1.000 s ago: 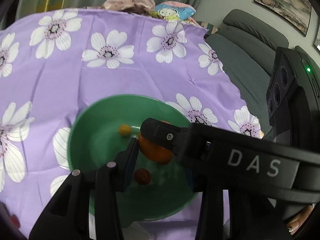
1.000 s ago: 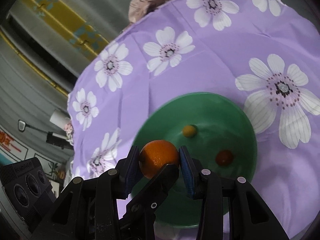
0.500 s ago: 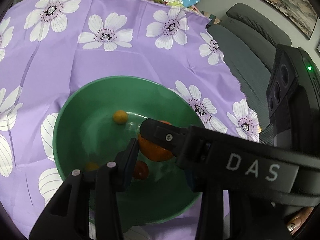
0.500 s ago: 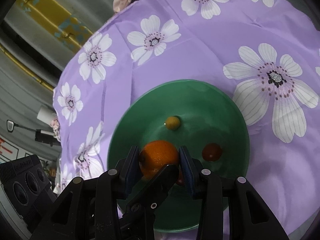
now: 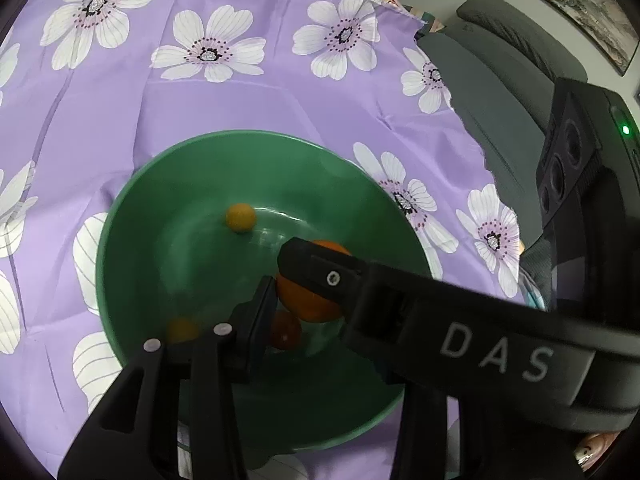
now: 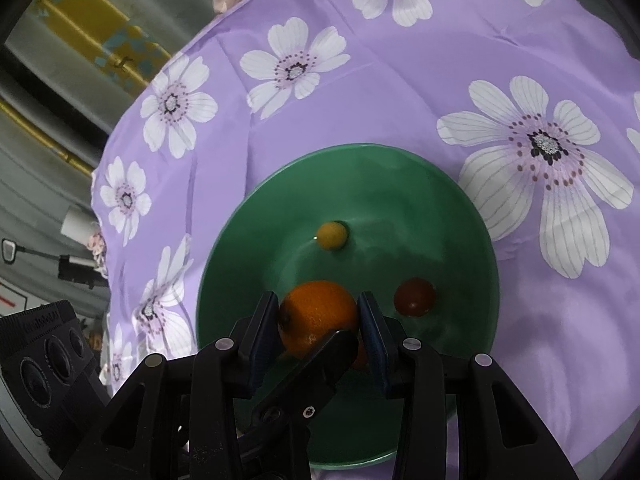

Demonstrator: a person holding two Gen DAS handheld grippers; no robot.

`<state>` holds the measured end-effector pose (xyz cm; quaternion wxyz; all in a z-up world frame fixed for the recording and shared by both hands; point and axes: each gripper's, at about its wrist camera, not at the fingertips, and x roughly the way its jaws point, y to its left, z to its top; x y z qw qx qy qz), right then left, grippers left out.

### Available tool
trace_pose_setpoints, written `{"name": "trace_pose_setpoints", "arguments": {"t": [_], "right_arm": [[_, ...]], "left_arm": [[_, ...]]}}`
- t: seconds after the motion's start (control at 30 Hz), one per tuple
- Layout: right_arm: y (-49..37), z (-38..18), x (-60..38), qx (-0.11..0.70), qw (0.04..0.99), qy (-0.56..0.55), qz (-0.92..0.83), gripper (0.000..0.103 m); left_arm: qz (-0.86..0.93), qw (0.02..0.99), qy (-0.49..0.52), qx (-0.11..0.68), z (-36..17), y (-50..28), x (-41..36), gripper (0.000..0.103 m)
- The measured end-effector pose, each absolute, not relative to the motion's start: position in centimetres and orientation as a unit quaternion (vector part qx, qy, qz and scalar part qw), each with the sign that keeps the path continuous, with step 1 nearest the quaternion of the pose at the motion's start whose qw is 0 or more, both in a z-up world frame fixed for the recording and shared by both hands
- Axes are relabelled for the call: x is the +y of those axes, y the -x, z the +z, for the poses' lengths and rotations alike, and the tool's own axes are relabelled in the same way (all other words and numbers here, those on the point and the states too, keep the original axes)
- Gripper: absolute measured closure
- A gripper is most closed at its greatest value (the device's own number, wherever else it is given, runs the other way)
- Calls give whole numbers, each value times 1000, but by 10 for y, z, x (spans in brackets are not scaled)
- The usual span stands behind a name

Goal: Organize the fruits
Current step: 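Lower the orange into the green bowl and open the right gripper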

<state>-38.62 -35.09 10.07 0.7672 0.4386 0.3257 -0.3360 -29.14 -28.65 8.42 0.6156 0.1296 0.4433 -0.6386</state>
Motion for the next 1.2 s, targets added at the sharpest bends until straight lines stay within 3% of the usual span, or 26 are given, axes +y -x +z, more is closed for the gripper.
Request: {"name": "trace_pose_setpoints", "arguments": {"t": [1.2], "right_arm": [[384,97,-355,353,747,-408,-388,60]], "left_arm": [[-614,643,-119,442,72,289,-288,63]]}}
